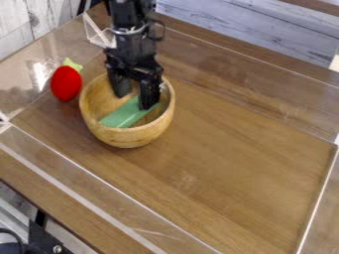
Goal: Remove the green block from the brown bowl and put it on the table
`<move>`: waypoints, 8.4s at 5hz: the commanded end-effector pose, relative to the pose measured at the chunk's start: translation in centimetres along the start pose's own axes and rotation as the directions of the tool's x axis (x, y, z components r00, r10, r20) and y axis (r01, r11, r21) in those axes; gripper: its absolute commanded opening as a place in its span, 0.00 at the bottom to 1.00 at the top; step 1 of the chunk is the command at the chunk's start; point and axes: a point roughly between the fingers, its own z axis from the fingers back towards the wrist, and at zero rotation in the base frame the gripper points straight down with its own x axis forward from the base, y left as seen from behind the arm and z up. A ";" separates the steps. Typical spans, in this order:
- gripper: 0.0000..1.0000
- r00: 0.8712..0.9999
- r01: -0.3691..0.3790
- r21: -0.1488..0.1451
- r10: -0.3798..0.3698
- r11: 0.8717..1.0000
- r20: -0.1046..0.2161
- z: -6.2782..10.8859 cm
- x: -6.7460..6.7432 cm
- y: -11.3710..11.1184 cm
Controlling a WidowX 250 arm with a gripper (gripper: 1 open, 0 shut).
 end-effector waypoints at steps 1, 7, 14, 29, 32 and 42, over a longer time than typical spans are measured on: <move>1.00 0.999 -0.004 0.012 0.003 1.000 0.054 1.3 1.3 1.2; 0.00 0.998 0.052 -0.025 -0.051 0.998 0.047 0.9 2.7 3.0; 0.00 0.997 0.035 -0.038 -0.033 0.999 0.069 3.9 1.8 5.0; 0.00 0.991 0.054 -0.071 -0.044 0.996 0.127 0.5 1.1 -22.2; 1.00 0.978 0.189 -0.017 -0.186 0.982 0.096 -2.0 2.6 -19.5; 1.00 0.965 0.259 0.007 -0.259 0.966 0.046 -2.1 0.6 -20.9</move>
